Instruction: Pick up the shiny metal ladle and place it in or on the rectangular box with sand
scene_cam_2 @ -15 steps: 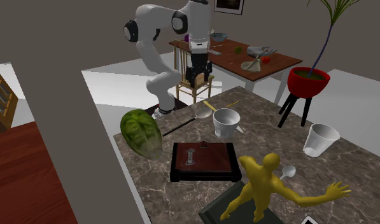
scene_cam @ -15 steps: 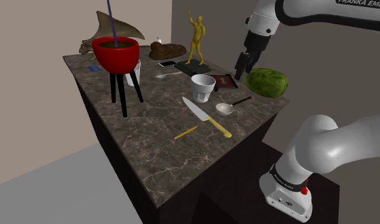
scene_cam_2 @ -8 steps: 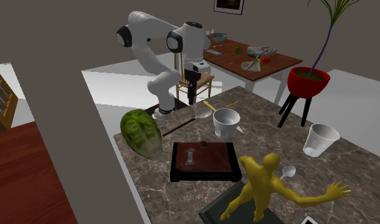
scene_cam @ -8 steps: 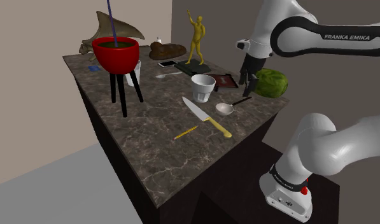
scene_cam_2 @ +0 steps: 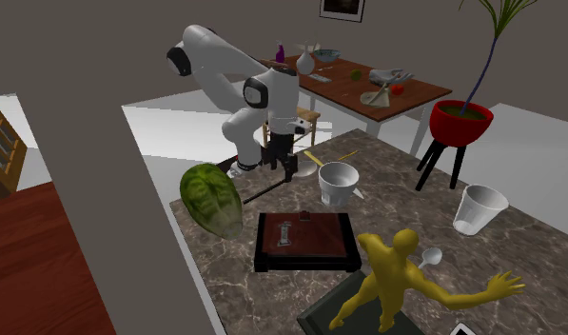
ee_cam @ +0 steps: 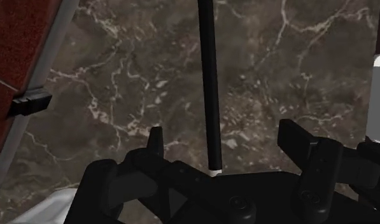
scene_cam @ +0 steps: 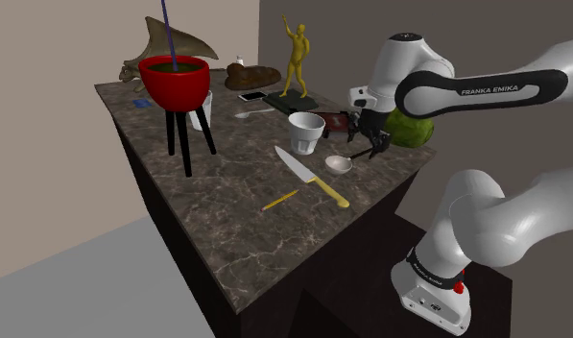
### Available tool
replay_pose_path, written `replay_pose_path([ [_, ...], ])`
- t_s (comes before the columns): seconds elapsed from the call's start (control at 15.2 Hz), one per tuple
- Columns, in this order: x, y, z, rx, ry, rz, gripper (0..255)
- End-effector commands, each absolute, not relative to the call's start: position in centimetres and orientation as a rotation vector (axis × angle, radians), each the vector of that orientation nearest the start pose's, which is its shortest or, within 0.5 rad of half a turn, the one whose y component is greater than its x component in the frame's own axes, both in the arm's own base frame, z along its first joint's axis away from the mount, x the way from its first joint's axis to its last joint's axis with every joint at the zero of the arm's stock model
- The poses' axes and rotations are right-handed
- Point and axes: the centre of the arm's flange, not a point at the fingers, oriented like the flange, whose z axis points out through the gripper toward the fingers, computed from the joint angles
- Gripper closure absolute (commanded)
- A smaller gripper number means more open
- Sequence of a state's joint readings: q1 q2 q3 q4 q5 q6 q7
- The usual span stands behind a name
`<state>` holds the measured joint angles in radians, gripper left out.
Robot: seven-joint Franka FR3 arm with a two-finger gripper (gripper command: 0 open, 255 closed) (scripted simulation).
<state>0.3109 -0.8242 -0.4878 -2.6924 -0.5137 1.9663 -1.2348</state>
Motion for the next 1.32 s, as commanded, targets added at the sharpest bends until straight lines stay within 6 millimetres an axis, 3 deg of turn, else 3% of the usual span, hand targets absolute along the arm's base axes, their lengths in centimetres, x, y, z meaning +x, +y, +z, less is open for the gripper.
replay_pose_path([
  [0.0,32.3,-8.9,43.5,-2.506,-2.126,0.037,0],
  [0.33,32.5,-9.2,41.1,-2.506,-2.126,0.037,0],
  [0.79,32.5,-9.2,41.1,-2.506,-2.126,0.038,0],
  [0.86,32.5,-9.2,41.1,-2.506,-2.126,0.038,255],
  [1.25,32.5,-9.2,41.2,-2.506,-2.126,0.038,255],
])
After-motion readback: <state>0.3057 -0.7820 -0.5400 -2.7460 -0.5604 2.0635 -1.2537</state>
